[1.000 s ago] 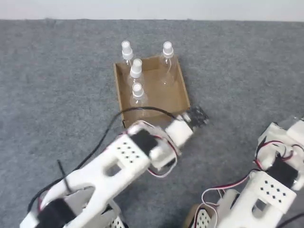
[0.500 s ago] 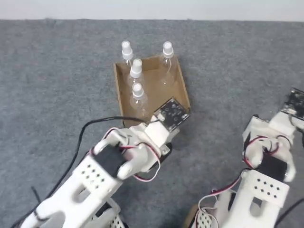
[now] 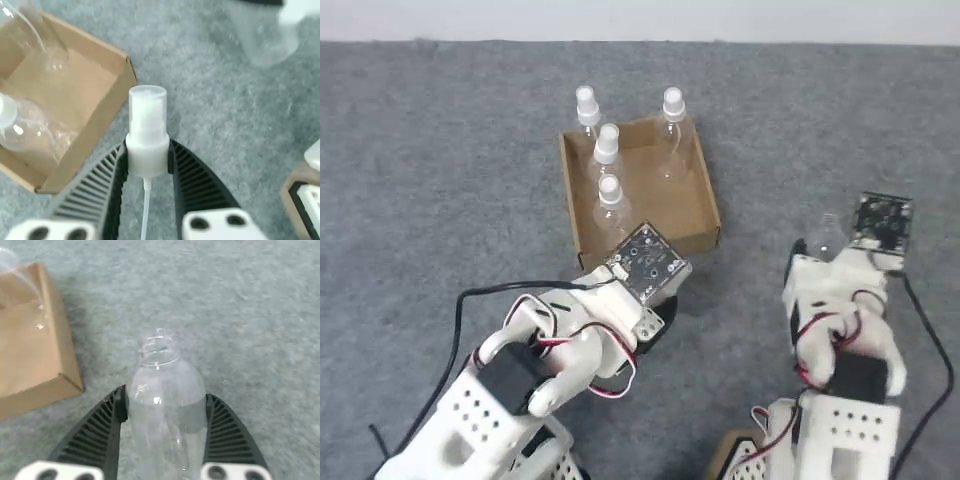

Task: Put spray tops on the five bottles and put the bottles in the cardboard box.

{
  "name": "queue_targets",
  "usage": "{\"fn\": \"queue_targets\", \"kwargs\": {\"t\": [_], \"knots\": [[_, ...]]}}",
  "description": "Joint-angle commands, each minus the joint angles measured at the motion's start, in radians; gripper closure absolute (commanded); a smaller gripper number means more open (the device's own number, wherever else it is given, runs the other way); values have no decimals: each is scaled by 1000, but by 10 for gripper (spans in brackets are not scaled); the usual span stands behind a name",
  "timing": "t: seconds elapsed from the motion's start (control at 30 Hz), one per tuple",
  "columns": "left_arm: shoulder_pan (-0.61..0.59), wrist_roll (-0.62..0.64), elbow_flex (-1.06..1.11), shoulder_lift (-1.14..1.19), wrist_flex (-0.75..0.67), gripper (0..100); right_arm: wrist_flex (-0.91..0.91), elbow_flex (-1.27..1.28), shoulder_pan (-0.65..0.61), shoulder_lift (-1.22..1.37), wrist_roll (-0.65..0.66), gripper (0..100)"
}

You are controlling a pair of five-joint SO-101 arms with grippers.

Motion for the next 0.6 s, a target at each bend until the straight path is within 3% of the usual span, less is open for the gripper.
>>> {"fn": "queue_targets", "kwargs": {"t": [0.0, 0.57], "knots": [[-3, 12, -7, -61, -41, 989, -65, 40, -81, -93, -3, 908], [-20, 14, 70, -288, -124, 989, -154, 249, -326, -392, -2, 909]]}}
